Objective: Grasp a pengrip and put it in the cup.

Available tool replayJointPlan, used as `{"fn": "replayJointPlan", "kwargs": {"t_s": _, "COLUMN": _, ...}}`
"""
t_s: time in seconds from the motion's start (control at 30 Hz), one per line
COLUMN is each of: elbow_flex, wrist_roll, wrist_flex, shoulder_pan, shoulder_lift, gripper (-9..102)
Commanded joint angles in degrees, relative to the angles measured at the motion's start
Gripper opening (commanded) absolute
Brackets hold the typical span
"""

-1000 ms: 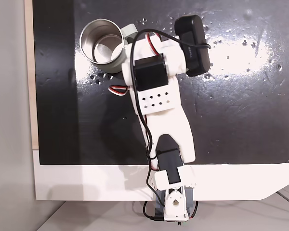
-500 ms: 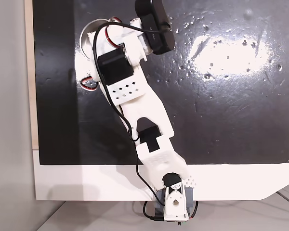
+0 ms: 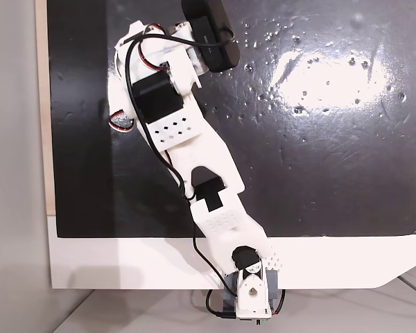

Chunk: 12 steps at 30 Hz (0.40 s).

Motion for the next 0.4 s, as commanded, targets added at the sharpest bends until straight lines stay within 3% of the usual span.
{"fn": "replayJointPlan", "kwargs": {"t_s": 0.0, "elbow_flex": -3.78, "wrist_roll": 0.35, "wrist_flex": -0.97, "shoulder_pan": -0.44, "shoulder_lift": 0.7, "gripper": 26}}
{"fn": "replayJointPlan", "kwargs": {"t_s": 0.37, "elbow_flex": -3.78, "wrist_roll": 0.26, "wrist_flex": -0.26, "shoulder_pan": 0.09, "shoulder_lift": 0.79, "gripper": 26}}
